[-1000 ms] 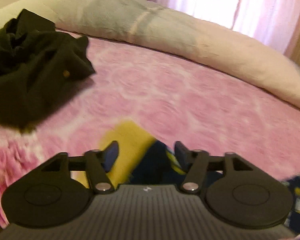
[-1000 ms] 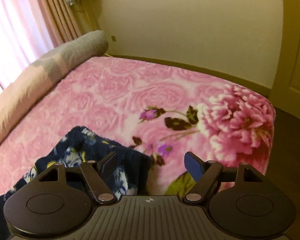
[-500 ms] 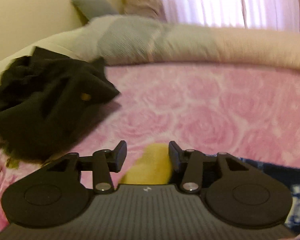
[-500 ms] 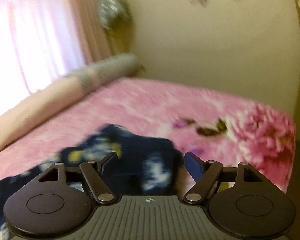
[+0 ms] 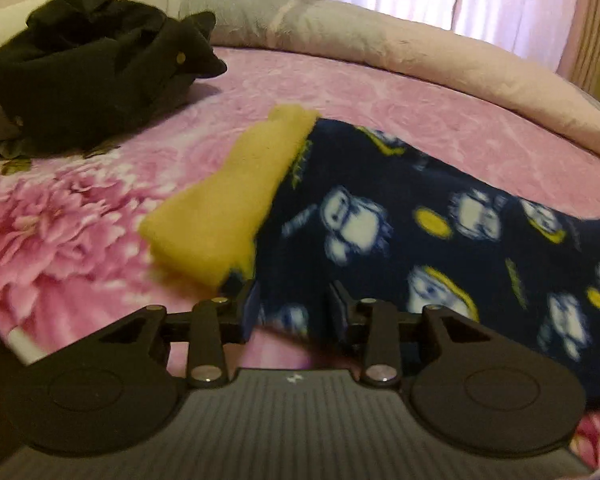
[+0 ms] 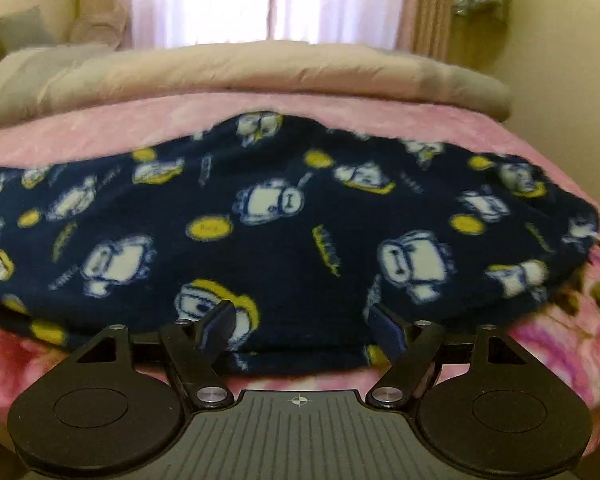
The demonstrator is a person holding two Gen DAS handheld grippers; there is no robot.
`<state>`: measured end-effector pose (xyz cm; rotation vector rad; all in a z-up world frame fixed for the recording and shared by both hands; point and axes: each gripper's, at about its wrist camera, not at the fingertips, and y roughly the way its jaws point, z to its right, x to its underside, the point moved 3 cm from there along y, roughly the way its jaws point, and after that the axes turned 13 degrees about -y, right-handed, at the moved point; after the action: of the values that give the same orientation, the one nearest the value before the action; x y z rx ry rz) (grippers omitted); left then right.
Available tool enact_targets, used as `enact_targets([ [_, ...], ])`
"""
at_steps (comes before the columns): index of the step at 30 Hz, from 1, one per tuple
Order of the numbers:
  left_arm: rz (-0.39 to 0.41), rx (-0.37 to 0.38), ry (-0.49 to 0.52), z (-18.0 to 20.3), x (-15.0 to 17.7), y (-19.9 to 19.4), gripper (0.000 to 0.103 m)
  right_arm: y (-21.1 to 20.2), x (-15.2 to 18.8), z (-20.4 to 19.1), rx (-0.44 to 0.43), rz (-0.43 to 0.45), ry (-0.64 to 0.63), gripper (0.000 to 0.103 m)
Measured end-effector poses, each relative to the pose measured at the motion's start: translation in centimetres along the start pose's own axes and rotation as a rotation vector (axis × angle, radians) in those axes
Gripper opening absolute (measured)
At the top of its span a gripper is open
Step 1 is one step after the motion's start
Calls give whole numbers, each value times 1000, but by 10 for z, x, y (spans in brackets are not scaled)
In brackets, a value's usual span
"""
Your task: Fold clothes
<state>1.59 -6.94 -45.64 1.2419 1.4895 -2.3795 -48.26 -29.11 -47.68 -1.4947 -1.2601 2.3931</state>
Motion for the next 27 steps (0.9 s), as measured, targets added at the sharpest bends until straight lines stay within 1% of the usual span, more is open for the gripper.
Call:
enact_targets([
  [4,0,-21,18,14,17,-32,41,-33,-7,7,-6,69,90,76],
  [6,-5,-26,31,25,27,-46,43,-43,-7,1,-13,52,121,76],
  [7,-8,-27,40,30,33,-54,47,-48,-8,-3,-17,41,135,76],
  [10,-18,-13,93,50,52,-75,52,-60,-7,-19,-34,3,182,77],
  [13,-19,-2,130,62,65,-93,53,-69,-5,-31,-59,-23,220,77],
  [15,-13,3,144,67,70,-104,54,-77,-6,-37,-69,-41,224,77],
  [18,0,21,153,71,75,-120,58,-92,-7,-48,-74,-37,211,77],
  [24,15,59,191,74,88,-144,58,-120,-5,-65,-82,-14,170,76],
  [27,17,73,212,75,95,-153,58,-130,-1,-71,-73,0,146,77],
])
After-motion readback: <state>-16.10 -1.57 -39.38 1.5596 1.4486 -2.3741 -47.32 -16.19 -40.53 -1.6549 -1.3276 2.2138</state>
